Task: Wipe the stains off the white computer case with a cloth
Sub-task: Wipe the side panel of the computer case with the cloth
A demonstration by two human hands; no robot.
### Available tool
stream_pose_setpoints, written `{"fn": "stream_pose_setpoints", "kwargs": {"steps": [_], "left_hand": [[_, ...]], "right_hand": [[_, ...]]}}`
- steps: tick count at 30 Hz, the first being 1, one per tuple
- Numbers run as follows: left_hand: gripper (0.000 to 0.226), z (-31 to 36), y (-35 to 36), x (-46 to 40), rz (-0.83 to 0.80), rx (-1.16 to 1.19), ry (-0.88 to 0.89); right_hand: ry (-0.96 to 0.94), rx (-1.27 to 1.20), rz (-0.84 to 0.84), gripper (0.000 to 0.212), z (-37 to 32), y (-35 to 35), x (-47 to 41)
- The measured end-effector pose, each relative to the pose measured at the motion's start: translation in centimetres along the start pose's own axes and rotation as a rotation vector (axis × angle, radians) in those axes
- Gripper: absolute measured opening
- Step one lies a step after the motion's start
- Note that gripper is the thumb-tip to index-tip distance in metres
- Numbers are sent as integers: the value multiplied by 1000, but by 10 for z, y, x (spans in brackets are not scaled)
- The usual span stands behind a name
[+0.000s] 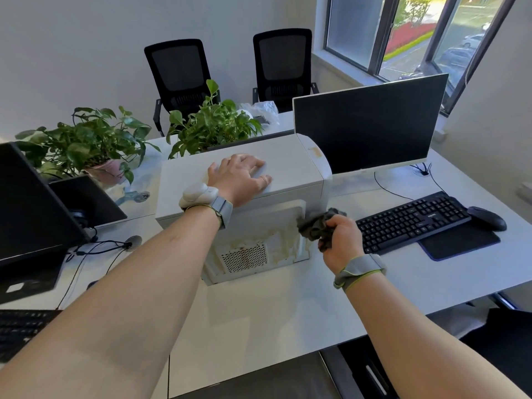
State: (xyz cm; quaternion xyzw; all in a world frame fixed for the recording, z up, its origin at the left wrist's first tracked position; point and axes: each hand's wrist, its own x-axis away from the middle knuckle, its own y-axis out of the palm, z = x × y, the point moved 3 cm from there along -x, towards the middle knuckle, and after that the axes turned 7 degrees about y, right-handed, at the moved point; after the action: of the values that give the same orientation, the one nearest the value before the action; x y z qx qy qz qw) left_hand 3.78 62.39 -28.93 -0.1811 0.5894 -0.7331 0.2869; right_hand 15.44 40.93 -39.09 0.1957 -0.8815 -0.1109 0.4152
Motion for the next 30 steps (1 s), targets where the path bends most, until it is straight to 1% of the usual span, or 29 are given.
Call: {"fn": "stream_pose_setpoints", "kwargs": {"steps": [2, 3, 5, 6, 9, 10, 12, 13, 14, 15, 16, 17, 18, 19, 22, 23, 24, 27, 28, 29, 30], "left_hand": [[54, 0, 0, 0, 2, -3, 2], [54, 0, 0, 1, 1, -2, 0], [54, 0, -1, 1, -5, 2, -2], [54, 1, 0, 1, -7, 3, -1], [54, 1, -1, 1, -10, 10, -5], [54, 1, -1, 2, -9, 14, -10], [55, 0, -1, 2, -12, 15, -11], [55, 1, -1, 2, -14, 18, -5], [55, 0, -1, 2, -12, 20, -2], [55, 0, -1, 2, -9, 22, -2], [55, 1, -1, 2, -8, 21, -2], [55, 1, -1, 2, -9, 18, -3], [55, 1, -1, 2, -11, 15, -4], [55, 1, -1, 2, -14, 15, -6], [55, 2, -2, 3, -13, 13, -12], [55, 2, -3, 3, -11, 11, -12], [54, 2, -3, 3, -12, 10, -10], [55, 3, -1, 3, -12, 2, -7], [55, 3, -1, 3, -11, 5, -7], [55, 3, -2, 3, -12, 9, -7], [55, 2, -2, 3, -12, 8, -5]], "right_hand": [[34, -34, 29, 12, 10, -3, 2], [8, -63, 39, 16, 13, -1, 2], [-118, -109, 35, 27, 20, 12, 2], [-185, -90, 26, 29, 24, 23, 4], [-300, 171, 40, 33, 43, 53, 15], [-291, 259, 6, 36, 52, 59, 15], [-184, 378, -160, 40, 70, 64, 16], [-134, 380, -209, 39, 77, 60, 14], [-98, 322, -188, 37, 81, 53, 11], [-69, 211, -114, 36, 81, 45, 9], [-51, 96, -3, 37, 78, 36, 4], [-46, 25, 107, 41, 76, 30, -1], [-62, 0, 169, 46, 72, 28, -3], [-80, 0, 165, 51, 67, 32, -2], [-119, 54, 3, 62, 59, 62, 7], [-145, 81, -27, 62, 57, 69, 12], [-194, 105, -52, 57, 55, 74, 19], [-423, 229, -55, 38, 50, 72, 20], [-453, 260, -32, 36, 48, 68, 17], [-431, 273, 4, 36, 49, 62, 9], [-364, 258, 48, 38, 49, 55, 2]]}}
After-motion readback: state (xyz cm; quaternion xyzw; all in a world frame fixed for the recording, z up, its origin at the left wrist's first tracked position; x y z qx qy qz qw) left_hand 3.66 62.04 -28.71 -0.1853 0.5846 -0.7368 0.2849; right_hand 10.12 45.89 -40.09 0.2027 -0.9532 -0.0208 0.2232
